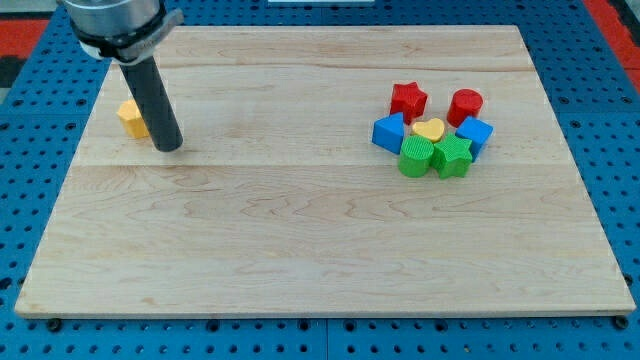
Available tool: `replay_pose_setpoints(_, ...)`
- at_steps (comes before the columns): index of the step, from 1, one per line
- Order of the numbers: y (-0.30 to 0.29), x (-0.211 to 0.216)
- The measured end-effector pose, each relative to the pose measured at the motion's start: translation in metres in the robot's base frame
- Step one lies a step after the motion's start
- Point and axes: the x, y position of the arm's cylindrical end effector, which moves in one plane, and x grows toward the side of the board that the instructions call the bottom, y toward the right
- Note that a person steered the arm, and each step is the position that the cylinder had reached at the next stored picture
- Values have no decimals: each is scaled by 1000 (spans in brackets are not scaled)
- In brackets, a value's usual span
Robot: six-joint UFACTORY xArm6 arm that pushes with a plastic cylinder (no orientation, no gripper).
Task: Push the blue cube into the heart
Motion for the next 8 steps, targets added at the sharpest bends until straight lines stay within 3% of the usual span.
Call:
replay_pose_setpoints(1,20,24)
replay_pose_setpoints(3,134,-34)
replay_pose_setpoints(4,149,-54)
replay_pose_setpoints(5,176,-134)
replay_pose_setpoints(6,256,-189)
replay_pose_setpoints(7,368,-188)
replay_pose_setpoints(8,446,-124)
